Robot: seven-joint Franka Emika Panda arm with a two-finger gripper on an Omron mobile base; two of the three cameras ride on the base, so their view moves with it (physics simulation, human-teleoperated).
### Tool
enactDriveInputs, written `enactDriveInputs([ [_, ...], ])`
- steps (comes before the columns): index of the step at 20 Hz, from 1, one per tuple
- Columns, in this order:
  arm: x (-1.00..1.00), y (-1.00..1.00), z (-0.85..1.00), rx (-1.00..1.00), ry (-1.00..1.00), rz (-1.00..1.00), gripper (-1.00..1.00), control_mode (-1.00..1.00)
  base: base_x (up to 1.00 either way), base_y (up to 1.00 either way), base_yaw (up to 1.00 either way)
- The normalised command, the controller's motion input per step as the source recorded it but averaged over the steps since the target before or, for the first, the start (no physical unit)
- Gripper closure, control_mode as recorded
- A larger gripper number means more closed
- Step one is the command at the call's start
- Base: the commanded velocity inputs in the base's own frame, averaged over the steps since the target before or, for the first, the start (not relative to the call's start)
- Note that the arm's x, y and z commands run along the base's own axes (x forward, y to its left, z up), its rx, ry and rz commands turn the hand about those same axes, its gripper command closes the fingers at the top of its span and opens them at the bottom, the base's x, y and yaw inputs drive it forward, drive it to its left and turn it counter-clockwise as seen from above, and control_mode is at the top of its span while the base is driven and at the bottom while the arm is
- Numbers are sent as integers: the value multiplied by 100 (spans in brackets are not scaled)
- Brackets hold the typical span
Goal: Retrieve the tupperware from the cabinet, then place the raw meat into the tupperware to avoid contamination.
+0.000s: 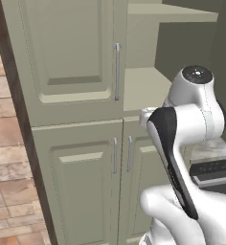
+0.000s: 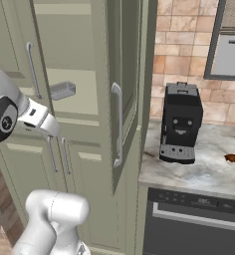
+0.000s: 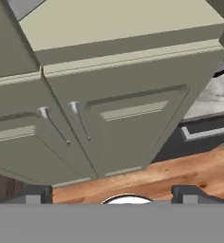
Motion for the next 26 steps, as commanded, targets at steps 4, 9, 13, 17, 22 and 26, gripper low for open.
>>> enactDriveInputs([
  [4, 22, 41, 21, -8, -5, 25, -100, -100, 0, 0, 0],
  [9, 46, 34, 3, -3, -18, 21, -100, -100, 0, 0, 0],
  [13, 53, 30, 4, 0, -25, 18, -100, -100, 0, 0, 0],
  [17, 49, 29, 14, -2, -21, 14, -100, -100, 0, 0, 0],
  [22, 38, 35, 36, -6, -3, -6, -100, -100, 0, 0, 0],
  [26, 32, 28, 30, -1, 0, -11, -100, -100, 0, 0, 0],
])
